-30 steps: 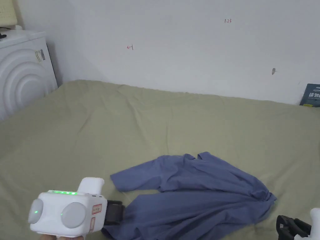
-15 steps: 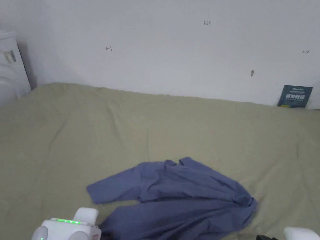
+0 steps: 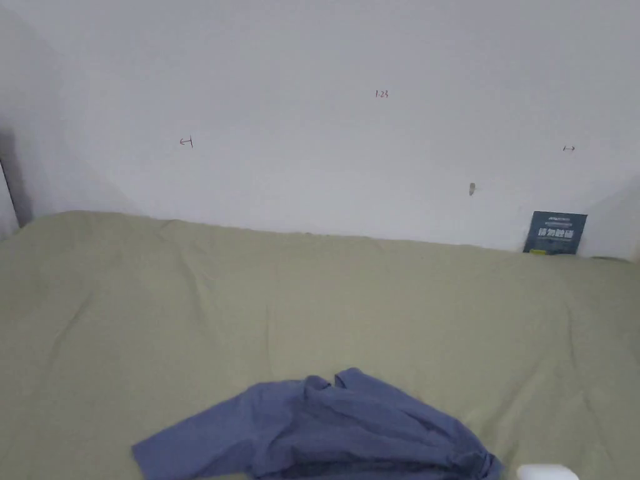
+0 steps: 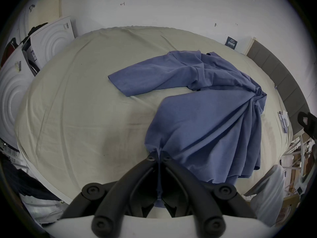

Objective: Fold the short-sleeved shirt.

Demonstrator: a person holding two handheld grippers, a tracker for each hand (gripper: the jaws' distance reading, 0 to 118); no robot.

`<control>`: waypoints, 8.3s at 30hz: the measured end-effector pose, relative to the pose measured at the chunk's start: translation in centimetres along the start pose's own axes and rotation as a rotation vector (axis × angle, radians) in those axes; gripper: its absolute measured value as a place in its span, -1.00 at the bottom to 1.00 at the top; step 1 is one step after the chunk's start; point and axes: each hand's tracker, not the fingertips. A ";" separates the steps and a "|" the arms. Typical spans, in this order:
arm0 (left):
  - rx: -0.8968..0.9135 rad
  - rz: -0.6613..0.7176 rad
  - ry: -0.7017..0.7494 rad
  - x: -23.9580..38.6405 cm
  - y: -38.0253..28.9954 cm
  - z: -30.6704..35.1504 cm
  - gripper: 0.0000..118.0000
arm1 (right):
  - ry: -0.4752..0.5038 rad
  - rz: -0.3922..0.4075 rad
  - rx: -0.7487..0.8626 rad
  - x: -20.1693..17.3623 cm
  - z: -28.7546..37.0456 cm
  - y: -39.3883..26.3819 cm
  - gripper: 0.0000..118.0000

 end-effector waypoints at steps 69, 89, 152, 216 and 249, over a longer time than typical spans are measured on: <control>0.685 0.096 0.110 0.9 18.8 29.0 -1.00 | -0.121 -0.088 0.385 16.5 21.0 23.1 -0.93; 0.672 0.114 0.192 -0.2 23.1 27.9 -1.00 | -0.124 -0.133 0.352 17.4 17.0 25.0 -0.93; 0.154 0.110 0.174 -4.3 3.1 2.1 -1.00 | -0.094 -0.341 -0.205 20.2 -1.8 -7.3 -0.93; 0.105 0.114 0.047 -5.5 0.2 0.2 -1.00 | -0.051 -0.116 -0.074 3.8 3.4 -9.5 -0.99; 0.067 0.113 0.032 -5.7 1.3 -0.1 -1.00 | -0.023 0.151 -0.458 11.4 -28.5 9.3 -0.56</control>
